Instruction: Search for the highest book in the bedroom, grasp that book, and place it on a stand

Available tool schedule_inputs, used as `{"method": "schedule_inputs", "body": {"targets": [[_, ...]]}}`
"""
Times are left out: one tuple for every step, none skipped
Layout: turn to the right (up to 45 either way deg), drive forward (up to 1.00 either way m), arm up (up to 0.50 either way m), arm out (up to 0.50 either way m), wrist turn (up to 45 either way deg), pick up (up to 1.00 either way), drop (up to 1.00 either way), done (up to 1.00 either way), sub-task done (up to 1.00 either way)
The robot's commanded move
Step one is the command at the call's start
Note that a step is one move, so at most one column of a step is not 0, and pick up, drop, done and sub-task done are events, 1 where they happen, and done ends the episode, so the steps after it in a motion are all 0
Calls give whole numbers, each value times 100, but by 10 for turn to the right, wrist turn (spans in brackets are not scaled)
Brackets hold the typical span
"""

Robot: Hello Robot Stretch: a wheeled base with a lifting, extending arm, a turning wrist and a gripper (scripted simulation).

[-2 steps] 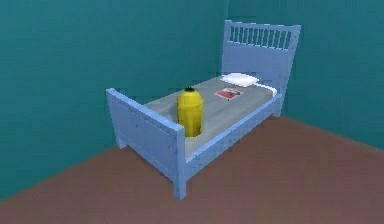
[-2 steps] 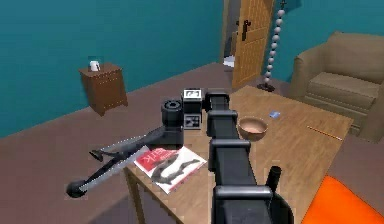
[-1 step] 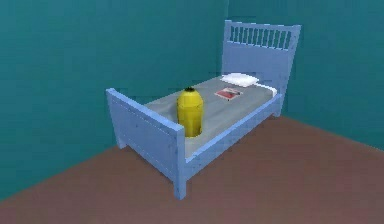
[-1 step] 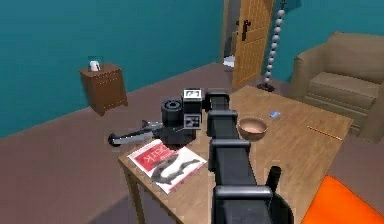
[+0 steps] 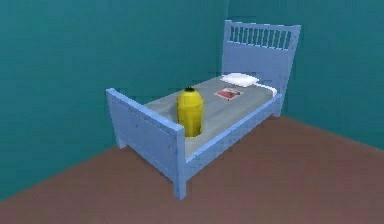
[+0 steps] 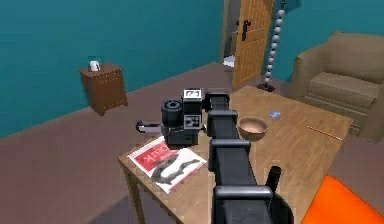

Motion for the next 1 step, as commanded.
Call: {"method": "schedule_inputs", "body": {"targets": [[0, 0, -30, 0, 0, 0, 0, 0, 0]]}}
